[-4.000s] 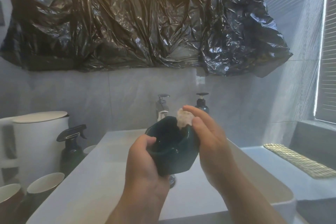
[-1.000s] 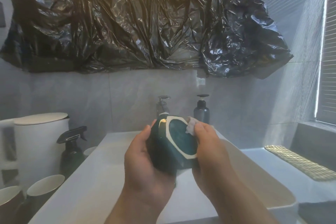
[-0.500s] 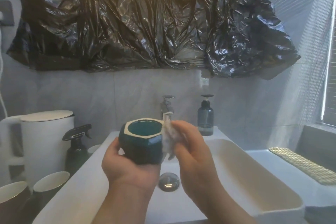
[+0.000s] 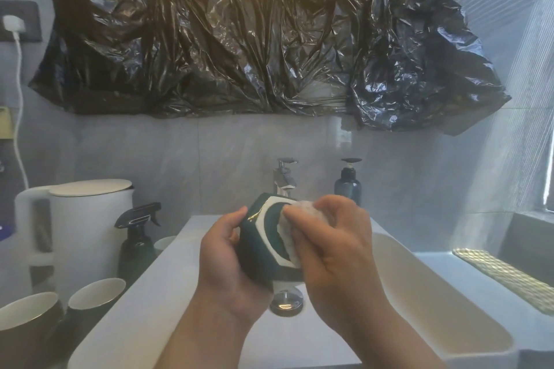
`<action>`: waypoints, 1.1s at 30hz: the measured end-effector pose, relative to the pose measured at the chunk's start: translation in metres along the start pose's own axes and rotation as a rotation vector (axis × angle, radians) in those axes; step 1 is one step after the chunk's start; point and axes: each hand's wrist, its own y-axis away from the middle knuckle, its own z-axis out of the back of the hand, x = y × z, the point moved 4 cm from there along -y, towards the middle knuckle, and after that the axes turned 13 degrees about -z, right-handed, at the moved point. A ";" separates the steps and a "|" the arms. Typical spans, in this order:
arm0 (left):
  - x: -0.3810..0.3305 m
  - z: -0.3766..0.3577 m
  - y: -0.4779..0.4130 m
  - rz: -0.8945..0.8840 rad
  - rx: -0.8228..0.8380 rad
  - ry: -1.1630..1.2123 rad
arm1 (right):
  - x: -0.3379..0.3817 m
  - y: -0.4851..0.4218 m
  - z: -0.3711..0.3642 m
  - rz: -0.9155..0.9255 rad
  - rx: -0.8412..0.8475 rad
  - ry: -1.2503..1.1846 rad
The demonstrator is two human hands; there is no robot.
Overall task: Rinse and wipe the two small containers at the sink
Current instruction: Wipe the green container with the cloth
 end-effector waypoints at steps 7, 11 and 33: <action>-0.003 0.002 -0.005 -0.018 -0.009 0.064 | 0.018 -0.003 0.011 0.100 0.196 -0.179; 0.007 -0.004 0.001 0.086 0.021 0.001 | 0.011 -0.009 0.014 0.038 0.030 -0.109; 0.031 -0.014 0.009 0.030 0.135 -0.065 | 0.005 -0.014 0.015 -0.059 0.145 -0.378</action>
